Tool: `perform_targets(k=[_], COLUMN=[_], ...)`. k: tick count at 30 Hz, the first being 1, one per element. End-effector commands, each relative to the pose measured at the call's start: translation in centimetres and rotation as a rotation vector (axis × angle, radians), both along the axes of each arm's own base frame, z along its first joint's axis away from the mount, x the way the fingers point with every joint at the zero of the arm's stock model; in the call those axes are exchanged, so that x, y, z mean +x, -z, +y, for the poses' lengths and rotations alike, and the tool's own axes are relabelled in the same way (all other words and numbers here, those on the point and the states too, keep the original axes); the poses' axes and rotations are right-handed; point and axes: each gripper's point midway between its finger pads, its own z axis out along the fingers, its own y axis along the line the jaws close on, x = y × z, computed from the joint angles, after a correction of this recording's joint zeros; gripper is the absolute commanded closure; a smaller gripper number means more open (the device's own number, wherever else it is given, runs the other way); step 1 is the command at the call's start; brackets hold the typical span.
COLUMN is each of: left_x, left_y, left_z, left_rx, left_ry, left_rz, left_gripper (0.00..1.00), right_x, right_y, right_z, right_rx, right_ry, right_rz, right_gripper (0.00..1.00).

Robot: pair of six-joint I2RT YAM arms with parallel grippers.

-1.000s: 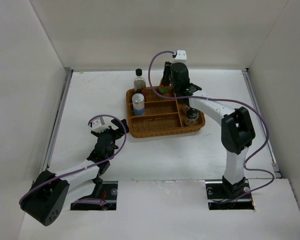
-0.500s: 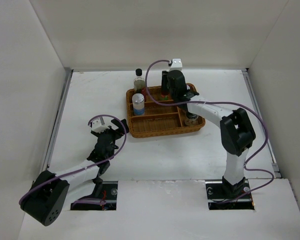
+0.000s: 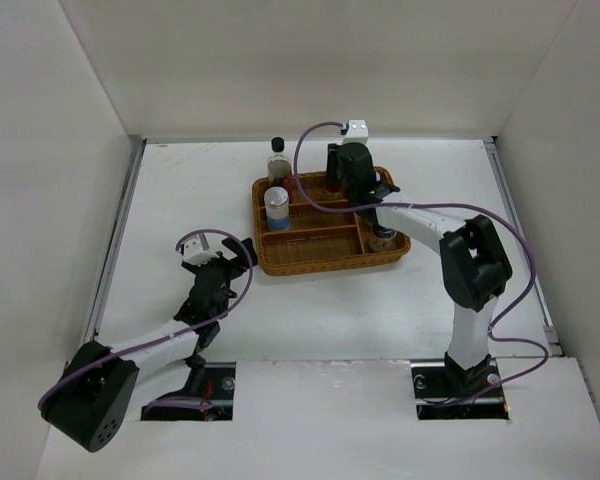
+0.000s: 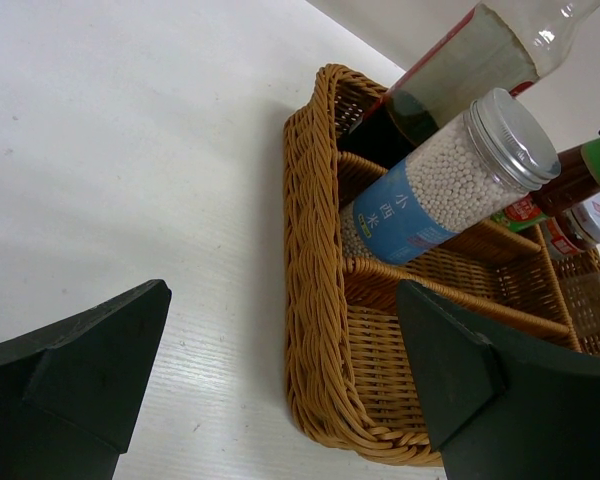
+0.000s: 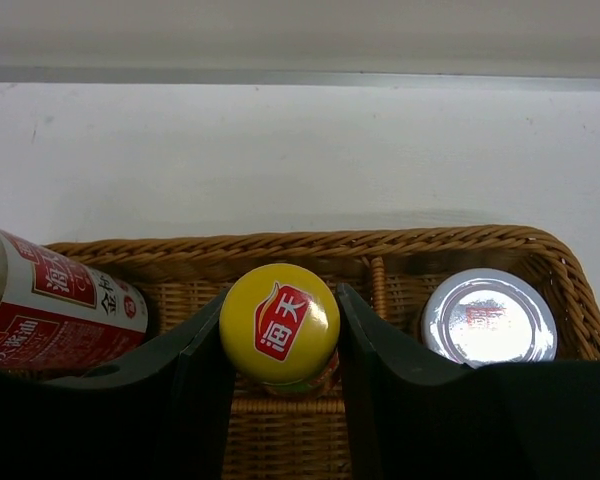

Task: Organize the condiment bottles

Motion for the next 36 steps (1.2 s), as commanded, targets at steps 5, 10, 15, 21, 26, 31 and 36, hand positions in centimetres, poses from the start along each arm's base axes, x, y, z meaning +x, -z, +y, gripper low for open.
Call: perform_targets(k=[5,10,15,21,26,31,36], left_x=[0.4,0.4,0.3,0.5,0.3,0.4,0.9], left_y=[-1.9,-1.9,-1.9,-1.8,-1.6,-1.3,-1.2], left_z=[0.0,0.0,-0.2,0.1,1.1,2.3,1.9], left_rx=[-0.042,-0.045,-0.046,-0.043,-0.035,-0.011,0.010], left_ry=[-0.010,-0.009,-0.004,-0.018,-0.067,-0.129,-0.124], left_rz=[-0.060,-0.062,-0.062,-0.058,-0.053,-0.027,0.000], left_gripper=[0.00,0.00,0.00,0.00,0.00,0.00,0.00], right_x=[0.6,0.2,-0.2,-1.5,-4.3,-8.4,-12.8], right_y=[-3.9,-4.5,-5.4,-8.7,-13.6,-15.2,-9.1], right_z=[1.2,1.6,1.5,1.3,0.0,-5.3,-15.8], right_rx=[0.110,0.120,0.128,0.149,0.188,0.271,0.381], right_ry=[-0.007,-0.025,-0.024,-0.040,-0.047,0.064,0.373], right_rz=[-0.128,-0.133,-0.146,-0.193,-0.277,-0.359,-0.366], right_gripper=[0.41,0.35,0.34,0.17,0.00,0.00,0.00])
